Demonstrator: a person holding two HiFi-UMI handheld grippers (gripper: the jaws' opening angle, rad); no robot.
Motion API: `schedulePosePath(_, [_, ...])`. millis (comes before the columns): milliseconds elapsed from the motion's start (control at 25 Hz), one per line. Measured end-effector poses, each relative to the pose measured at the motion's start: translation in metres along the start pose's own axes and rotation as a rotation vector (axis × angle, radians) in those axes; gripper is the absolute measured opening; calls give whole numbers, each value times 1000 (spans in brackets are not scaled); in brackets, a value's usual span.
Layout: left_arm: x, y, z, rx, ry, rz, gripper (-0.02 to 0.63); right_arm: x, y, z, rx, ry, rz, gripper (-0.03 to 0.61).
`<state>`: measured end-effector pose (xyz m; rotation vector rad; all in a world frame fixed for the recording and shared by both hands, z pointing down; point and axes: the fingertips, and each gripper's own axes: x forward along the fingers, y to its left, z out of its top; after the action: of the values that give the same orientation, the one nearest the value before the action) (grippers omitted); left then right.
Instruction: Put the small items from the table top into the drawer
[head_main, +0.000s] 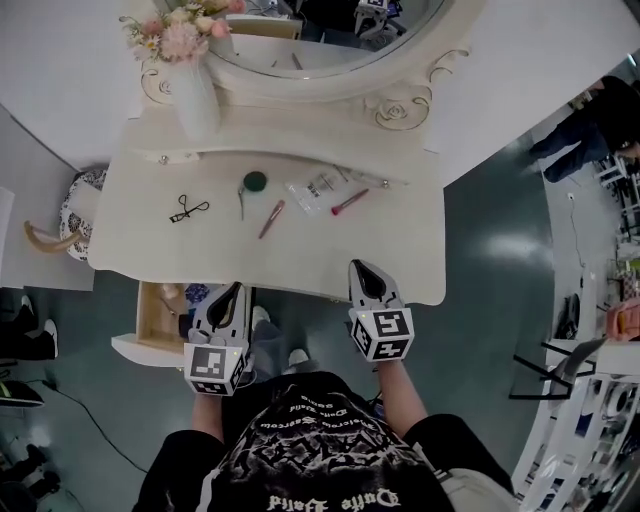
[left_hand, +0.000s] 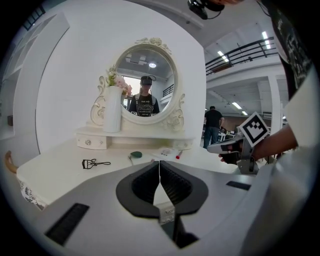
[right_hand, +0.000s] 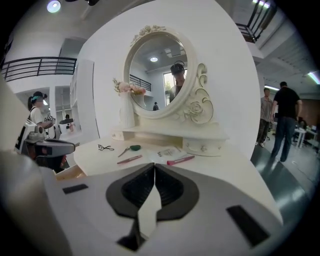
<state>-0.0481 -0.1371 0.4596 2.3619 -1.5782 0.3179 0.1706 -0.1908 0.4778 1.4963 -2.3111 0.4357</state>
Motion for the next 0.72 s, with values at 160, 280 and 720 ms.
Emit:
schedulePosePath(160, [-2, 21, 1, -17, 4, 9, 17, 22, -4, 8, 28, 19, -48, 12])
schedulePosePath(280, [-5, 35, 6, -29, -7, 0, 18, 38, -9, 20, 56, 12, -94, 12])
schedulePosePath(720, [3, 60, 15, -62, 4, 58, 17, 80, -39, 34, 130, 70, -182, 36])
